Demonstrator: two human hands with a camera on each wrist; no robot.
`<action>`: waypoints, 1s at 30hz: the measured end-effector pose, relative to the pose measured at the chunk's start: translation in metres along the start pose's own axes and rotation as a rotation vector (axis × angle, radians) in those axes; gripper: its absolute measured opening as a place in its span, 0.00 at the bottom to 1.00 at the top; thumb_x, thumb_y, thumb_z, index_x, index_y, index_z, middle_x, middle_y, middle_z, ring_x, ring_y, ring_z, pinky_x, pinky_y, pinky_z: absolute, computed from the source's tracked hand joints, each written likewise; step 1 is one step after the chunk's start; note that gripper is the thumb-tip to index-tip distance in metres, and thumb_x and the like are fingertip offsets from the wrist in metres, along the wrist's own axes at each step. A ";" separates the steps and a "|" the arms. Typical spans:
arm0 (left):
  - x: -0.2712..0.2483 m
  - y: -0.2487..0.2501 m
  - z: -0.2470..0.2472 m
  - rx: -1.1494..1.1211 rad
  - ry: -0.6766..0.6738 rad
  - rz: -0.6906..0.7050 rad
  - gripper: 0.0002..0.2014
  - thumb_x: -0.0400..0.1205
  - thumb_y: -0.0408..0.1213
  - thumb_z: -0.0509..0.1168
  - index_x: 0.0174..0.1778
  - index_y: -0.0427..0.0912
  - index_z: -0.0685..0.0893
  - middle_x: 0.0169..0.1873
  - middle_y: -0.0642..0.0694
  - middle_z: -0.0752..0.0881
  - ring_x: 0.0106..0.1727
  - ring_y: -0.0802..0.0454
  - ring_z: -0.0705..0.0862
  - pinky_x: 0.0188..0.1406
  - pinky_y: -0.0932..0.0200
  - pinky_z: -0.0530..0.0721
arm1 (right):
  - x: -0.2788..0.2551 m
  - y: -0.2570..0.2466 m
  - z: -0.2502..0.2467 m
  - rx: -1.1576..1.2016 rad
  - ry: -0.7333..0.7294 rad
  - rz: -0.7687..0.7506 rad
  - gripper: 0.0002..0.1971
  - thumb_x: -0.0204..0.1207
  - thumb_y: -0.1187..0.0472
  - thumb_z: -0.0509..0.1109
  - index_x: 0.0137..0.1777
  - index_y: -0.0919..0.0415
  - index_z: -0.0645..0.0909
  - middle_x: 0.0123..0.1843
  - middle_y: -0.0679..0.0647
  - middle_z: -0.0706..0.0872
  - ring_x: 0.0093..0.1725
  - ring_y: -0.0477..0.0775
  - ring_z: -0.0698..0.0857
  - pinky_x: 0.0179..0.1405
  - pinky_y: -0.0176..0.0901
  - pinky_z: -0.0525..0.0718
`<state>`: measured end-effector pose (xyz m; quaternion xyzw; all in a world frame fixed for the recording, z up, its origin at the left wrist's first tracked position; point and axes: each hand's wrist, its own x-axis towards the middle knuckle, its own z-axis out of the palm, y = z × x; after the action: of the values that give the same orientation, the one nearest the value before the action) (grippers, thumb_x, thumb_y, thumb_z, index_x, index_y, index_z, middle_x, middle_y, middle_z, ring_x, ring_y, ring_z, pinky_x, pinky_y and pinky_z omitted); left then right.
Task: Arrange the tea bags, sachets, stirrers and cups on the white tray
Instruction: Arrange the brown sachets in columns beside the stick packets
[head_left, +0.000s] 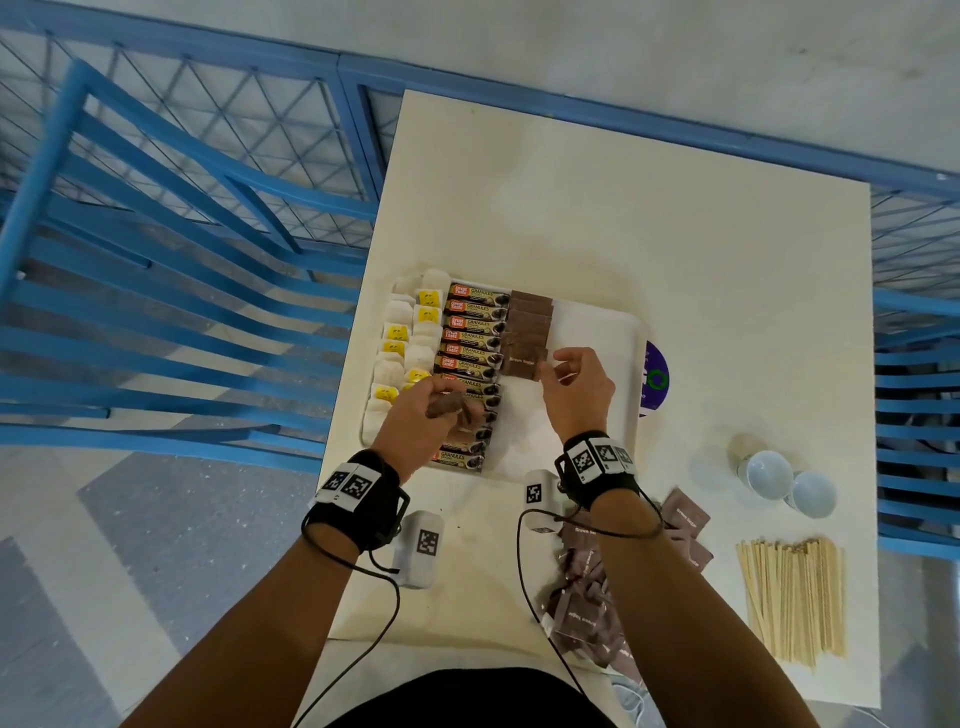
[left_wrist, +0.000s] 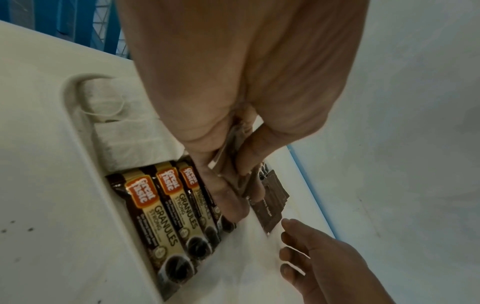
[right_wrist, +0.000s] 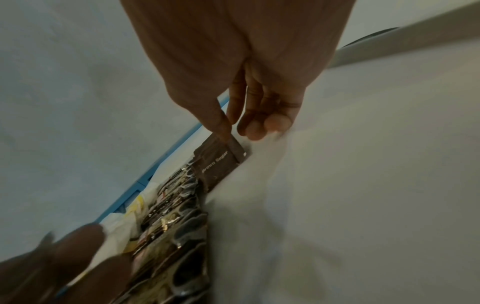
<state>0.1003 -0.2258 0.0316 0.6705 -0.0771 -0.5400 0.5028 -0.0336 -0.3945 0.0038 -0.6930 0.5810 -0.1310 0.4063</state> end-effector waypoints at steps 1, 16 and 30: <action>0.000 0.000 0.001 -0.005 0.006 0.000 0.17 0.85 0.14 0.57 0.65 0.35 0.78 0.54 0.33 0.90 0.55 0.39 0.92 0.51 0.41 0.93 | -0.004 -0.001 -0.001 0.005 -0.003 -0.022 0.05 0.79 0.57 0.75 0.52 0.53 0.83 0.40 0.42 0.86 0.38 0.41 0.84 0.38 0.27 0.76; -0.004 0.009 0.010 0.001 0.089 0.010 0.08 0.89 0.35 0.66 0.57 0.38 0.89 0.54 0.31 0.90 0.51 0.34 0.93 0.46 0.26 0.90 | -0.031 -0.017 0.002 0.015 -0.422 -0.249 0.04 0.79 0.55 0.76 0.49 0.54 0.90 0.39 0.38 0.87 0.39 0.37 0.83 0.45 0.31 0.78; -0.003 0.007 0.016 0.015 0.257 0.070 0.05 0.79 0.36 0.78 0.48 0.43 0.93 0.40 0.44 0.94 0.44 0.46 0.94 0.36 0.53 0.91 | -0.016 -0.005 -0.014 0.069 -0.385 -0.153 0.04 0.73 0.57 0.81 0.46 0.49 0.89 0.41 0.44 0.91 0.42 0.49 0.89 0.49 0.47 0.90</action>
<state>0.0895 -0.2371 0.0404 0.7347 -0.0397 -0.4312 0.5222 -0.0437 -0.3860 0.0210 -0.7328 0.4335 -0.0464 0.5224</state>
